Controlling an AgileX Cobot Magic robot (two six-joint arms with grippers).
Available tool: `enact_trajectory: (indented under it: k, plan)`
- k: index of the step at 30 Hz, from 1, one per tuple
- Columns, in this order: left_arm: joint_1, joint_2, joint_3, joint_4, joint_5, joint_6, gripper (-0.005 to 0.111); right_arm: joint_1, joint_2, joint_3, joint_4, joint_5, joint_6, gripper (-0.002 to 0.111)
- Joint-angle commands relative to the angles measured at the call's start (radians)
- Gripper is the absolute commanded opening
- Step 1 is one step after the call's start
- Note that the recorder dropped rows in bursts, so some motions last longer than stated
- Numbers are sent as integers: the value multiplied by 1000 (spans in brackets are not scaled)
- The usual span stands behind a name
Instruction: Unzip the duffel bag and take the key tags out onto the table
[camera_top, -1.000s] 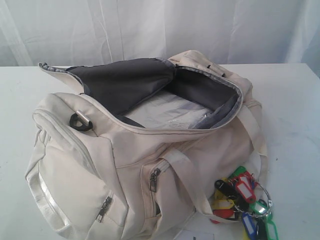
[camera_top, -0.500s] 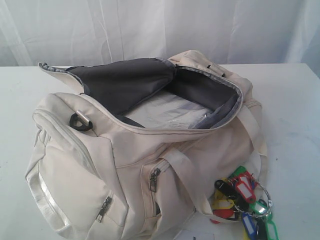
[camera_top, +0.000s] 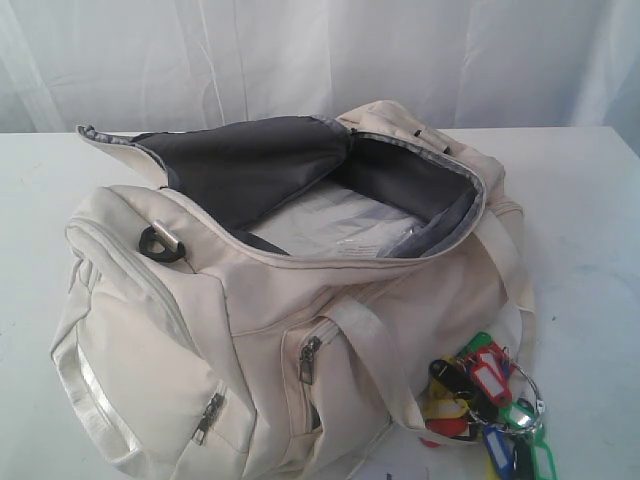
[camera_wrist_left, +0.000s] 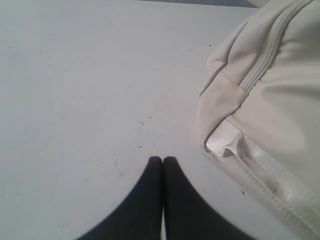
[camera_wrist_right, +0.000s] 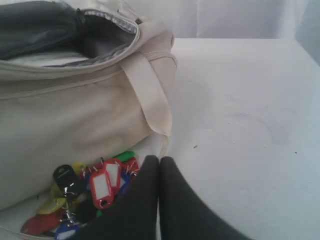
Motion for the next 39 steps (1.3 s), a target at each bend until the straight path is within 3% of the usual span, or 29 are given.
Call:
enact_trajectory:
  k: [1,5,13,16,25,39]
  plan:
    - [-7,-3,5,-1,-4,-1,0,-3,-5,2,-87,5,-5,0]
    - [-7,-3,5,-1,-4,-1,0,-19,-5,2,-108,3,-1,0]
    - [-7,-3,5,-1,-4,-1,0,-183,-5,2,-108,3,-1,0]
    - [-7,-3,5,-1,-4,-1,0,-173,-5,2,-108,3,-1,0]
    - [-7,-3,5,-1,-4,-1,0,-17,-5,2,-108,-1,-1,0]
    - [-7,-3,5,-1,-4,-1,0,-97,-5,2,-108,-2,-1,0]
